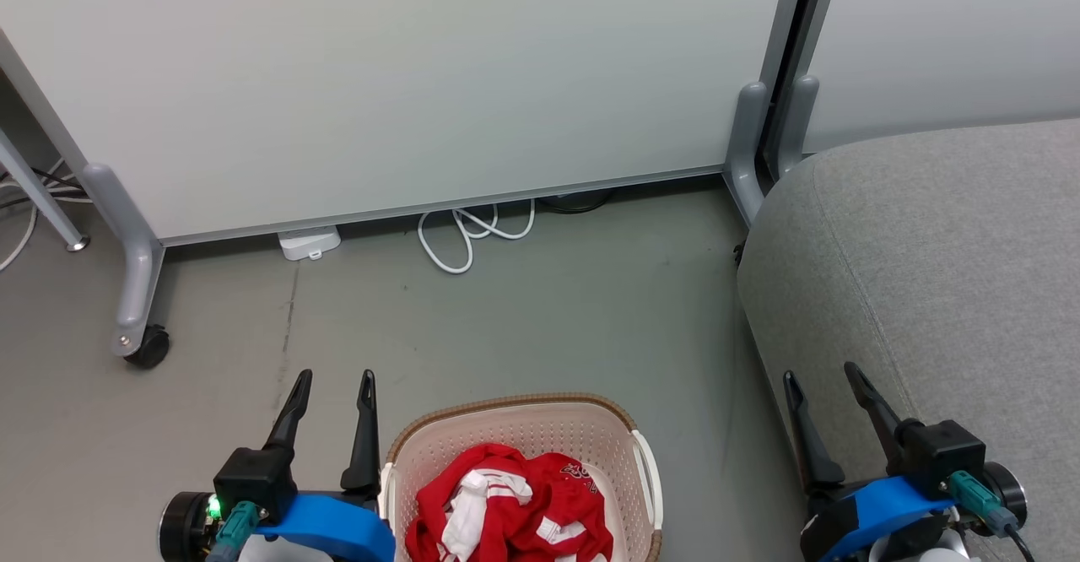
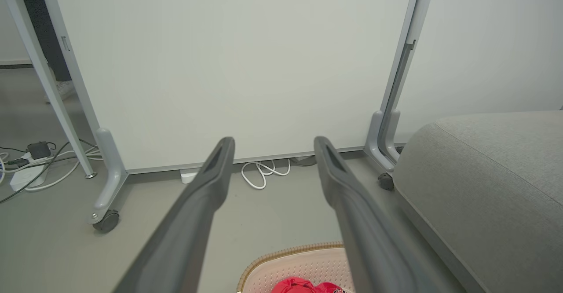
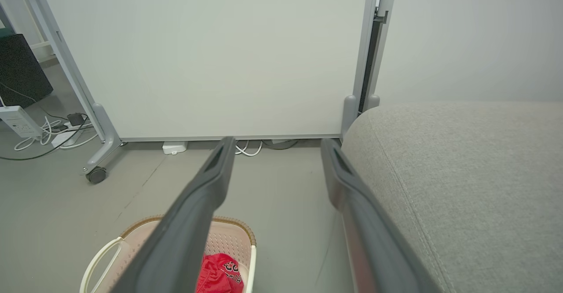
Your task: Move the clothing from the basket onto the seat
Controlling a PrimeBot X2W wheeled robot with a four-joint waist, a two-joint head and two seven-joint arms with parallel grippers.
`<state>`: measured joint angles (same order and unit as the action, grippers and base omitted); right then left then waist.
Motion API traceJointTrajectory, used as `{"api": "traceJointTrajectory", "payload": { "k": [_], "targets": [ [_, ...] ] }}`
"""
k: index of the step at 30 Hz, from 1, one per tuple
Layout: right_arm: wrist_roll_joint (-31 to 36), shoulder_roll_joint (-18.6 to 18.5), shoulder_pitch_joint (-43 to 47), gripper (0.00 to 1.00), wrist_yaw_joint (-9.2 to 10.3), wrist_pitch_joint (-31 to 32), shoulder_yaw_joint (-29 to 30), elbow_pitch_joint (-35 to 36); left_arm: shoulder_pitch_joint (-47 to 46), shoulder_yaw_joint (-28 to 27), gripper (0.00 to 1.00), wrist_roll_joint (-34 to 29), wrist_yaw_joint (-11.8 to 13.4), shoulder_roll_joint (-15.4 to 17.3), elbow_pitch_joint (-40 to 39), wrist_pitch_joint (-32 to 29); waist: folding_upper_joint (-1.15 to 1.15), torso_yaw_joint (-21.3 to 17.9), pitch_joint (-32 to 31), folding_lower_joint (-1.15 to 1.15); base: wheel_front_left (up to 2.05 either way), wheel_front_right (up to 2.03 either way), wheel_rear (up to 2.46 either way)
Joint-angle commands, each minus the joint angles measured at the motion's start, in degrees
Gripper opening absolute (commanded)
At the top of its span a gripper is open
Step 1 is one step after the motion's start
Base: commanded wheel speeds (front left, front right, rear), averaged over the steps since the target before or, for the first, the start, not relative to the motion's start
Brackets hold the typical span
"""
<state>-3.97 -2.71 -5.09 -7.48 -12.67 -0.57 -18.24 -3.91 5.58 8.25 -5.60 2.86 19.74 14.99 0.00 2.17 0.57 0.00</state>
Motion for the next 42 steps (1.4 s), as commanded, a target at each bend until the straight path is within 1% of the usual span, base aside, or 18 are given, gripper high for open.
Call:
{"api": "traceJointTrajectory", "payload": {
  "k": [1, 20, 29, 35, 42],
  "targets": [
    [0.2, -0.3, -0.6, 1.00, -0.02, -0.3, 0.1, -0.2, -0.3, 0.0, 1.00, 0.1, 0.1, 0.1, 0.0, 0.3, 0.00, 0.0, 0.0, 0.00, 0.00, 0.00, 0.00],
    [0.0, -0.3, -0.6, 1.00, -0.03, -0.1, -0.2, 0.0, -0.5, 0.3, 1.00, 0.4, 0.1, 0.1, 0.5, 0.3, 0.00, -0.3, 0.3, 0.00, 0.00, 0.00, 0.00],
    [-0.2, -0.3, -1.1, 1.00, -0.02, -0.2, -0.7, 0.2, -0.6, 0.5, 1.00, 0.7, 0.3, 0.1, 0.2, 0.3, 0.00, -1.1, 1.6, 0.00, 0.00, 0.00, 0.00],
    [-0.3, -0.3, -2.6, 1.00, -0.03, -0.4, -2.6, 0.8, -1.4, 0.1, 1.00, 0.3, 0.5, 0.2, 1.1, 0.3, 0.00, -4.0, 5.1, 0.00, 0.00, 0.00, 0.00],
    [-1.3, -0.3, -6.4, 1.00, -0.02, -0.6, -6.5, 2.0, -4.6, 0.3, 1.00, -0.4, 0.2, 0.7, 5.9, 0.2, 0.00, -9.4, 13.0, 0.00, 0.00, 0.00, 0.00]
  ]
}}
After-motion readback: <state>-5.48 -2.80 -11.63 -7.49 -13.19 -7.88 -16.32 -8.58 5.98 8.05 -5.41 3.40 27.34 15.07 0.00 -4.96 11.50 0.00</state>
